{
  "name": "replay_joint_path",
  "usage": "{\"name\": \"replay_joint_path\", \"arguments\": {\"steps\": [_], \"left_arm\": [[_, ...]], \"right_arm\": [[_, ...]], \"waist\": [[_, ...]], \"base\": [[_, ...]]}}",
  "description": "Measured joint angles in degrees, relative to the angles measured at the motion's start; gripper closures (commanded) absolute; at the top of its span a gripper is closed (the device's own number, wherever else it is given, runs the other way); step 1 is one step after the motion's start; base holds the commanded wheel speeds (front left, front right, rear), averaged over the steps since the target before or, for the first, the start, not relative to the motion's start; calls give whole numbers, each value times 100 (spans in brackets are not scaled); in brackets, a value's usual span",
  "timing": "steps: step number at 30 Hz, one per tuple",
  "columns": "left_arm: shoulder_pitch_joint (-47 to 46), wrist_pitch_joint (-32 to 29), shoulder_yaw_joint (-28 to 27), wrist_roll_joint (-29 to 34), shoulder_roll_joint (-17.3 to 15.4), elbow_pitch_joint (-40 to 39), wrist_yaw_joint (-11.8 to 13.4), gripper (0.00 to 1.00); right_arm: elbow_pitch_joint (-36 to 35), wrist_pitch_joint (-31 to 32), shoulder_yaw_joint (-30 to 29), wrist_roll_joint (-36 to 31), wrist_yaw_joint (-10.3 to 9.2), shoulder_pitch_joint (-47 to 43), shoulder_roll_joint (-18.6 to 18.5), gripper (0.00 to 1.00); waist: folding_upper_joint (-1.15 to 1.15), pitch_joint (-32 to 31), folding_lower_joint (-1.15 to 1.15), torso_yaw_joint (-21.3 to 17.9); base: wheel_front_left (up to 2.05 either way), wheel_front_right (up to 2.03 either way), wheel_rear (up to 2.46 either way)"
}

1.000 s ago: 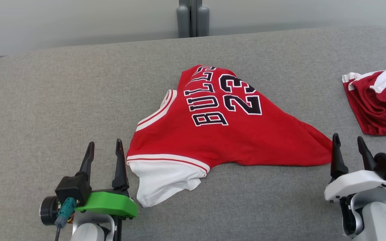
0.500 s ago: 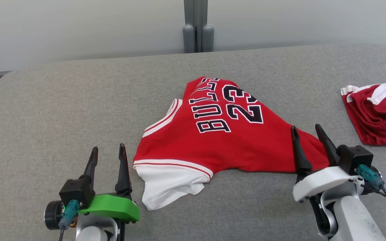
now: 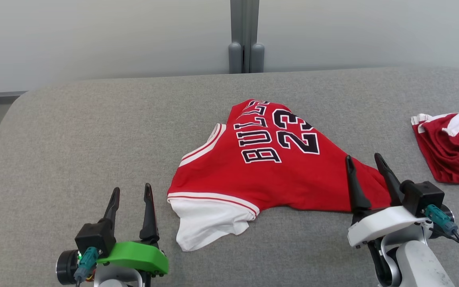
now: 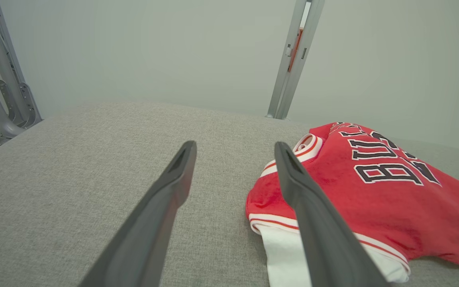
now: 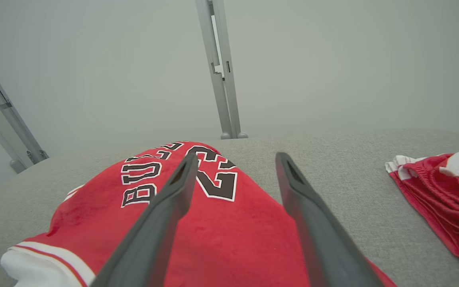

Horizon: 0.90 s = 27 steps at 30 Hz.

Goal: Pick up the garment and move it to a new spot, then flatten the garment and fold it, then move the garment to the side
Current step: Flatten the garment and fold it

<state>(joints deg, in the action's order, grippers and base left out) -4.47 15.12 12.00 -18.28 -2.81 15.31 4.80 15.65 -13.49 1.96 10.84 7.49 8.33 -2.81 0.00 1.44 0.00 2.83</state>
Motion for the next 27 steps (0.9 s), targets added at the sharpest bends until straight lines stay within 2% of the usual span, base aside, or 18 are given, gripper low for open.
{"name": "replay_joint_path", "arguments": {"steps": [14, 20, 27], "left_arm": [[35, 0, 152, -77, 0, 257, -36, 0], [127, -692, 455, -261, -5, 839, -188, 0], [157, -1166, 647, -508, -3, 994, -389, 0]], "right_arm": [[-91, 3, -7, -30, 0, -103, 0, 0], [-62, 26, -38, 0, 0, -128, 0, 0], [9, 19, -40, 18, 0, -114, 1, 0]], "waist": [[0, 33, 0, 4], [0, 155, 0, -3], [0, 313, 0, -107]], "base": [[0, 0, 0], [0, 0, 0], [0, 0, 0]]}}
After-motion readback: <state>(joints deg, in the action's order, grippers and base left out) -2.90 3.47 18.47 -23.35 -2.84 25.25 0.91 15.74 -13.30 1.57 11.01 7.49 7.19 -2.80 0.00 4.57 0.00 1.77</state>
